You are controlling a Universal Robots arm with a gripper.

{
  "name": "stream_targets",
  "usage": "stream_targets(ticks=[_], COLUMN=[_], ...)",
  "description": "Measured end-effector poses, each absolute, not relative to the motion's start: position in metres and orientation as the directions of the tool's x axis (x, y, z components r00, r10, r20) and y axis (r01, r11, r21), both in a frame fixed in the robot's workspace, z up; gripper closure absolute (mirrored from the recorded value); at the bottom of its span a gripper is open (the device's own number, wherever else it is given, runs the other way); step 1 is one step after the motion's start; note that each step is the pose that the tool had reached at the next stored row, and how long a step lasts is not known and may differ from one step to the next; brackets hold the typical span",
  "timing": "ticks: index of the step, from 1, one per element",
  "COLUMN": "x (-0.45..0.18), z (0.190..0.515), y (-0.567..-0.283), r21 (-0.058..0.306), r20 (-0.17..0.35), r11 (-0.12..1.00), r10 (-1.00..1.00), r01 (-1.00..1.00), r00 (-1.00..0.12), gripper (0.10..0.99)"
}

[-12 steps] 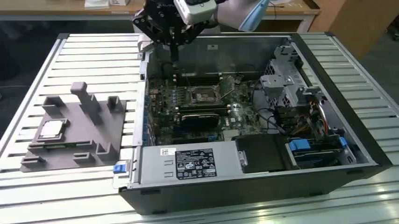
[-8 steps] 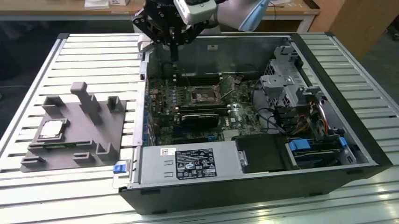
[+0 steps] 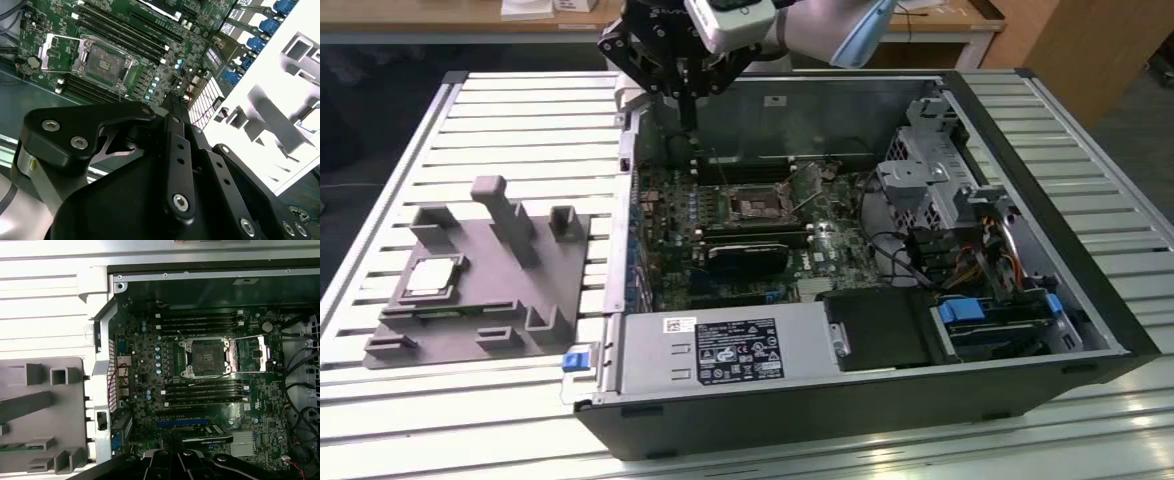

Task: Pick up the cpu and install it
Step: 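Reach for the cpu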

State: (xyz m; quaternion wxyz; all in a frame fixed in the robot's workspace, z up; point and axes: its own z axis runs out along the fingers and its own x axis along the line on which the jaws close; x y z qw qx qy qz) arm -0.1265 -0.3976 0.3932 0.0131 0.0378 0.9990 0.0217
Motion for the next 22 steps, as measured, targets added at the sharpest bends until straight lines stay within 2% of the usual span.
stream_targets(ticks=[22], x=[-0.141], z=[0.393], y=[-0.398], r21=[0.044], r20=[-0.024], r11=[0.996], r10=[0.076], r01=[0.075], r00=[-0.997], gripper=[0.980])
